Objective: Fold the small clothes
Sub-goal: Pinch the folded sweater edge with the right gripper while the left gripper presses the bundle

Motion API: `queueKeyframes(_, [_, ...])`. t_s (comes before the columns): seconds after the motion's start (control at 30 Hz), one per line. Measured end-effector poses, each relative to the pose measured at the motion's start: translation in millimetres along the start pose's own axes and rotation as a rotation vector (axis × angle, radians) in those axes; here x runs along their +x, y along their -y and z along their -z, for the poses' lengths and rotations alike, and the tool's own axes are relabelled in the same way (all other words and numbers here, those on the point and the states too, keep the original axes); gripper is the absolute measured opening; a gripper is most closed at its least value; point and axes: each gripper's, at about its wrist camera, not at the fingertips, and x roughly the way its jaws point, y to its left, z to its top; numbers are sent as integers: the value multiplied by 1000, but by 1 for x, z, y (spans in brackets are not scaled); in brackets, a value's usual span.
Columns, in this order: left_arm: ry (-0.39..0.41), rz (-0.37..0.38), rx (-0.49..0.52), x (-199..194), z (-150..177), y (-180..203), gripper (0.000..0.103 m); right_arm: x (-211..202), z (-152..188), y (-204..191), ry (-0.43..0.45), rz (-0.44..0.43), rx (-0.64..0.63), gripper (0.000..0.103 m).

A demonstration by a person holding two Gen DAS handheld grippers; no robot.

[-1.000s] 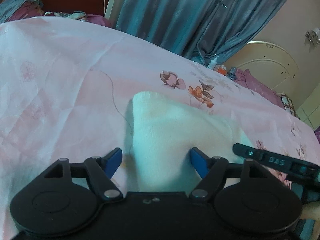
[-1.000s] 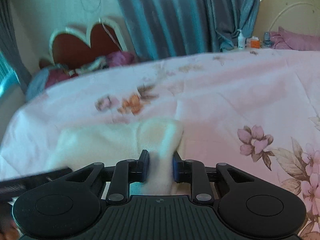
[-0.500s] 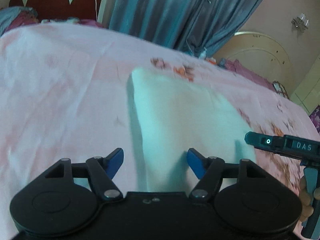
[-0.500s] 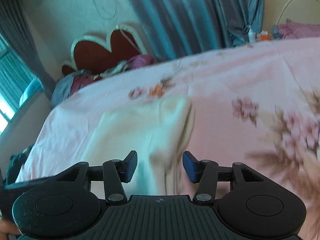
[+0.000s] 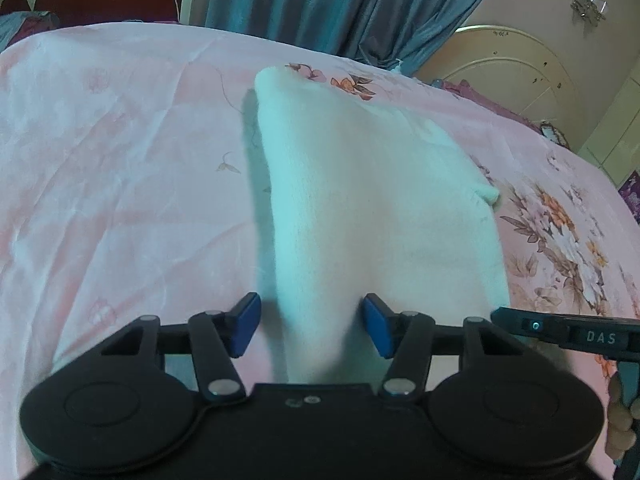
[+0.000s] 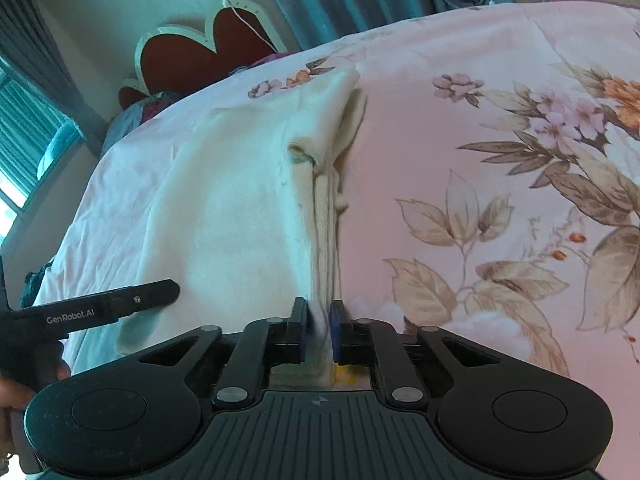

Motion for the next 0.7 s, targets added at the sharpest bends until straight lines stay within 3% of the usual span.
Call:
queueKeyframes(0.13, [-9,-14,25,1,-4,8,62,2,8,-12,16,59,-69,11])
queueKeyframes(0.2, [-12,-20,33,0,-4,10,71,4,10,-18,23,82,-93,11])
queueKeyframes(0.27, [-17,-37,39,0,-4,14,92,5,13,-22,27,108,-116,11])
queueKeyframes(0.33, [-28,-67,57,2,-4,19,102,6,15,-27,31,137,-131,11])
queueKeyframes(0.7, [-73,-149,56,7,-2,22,103,6,15,-26,49,160,-72,12])
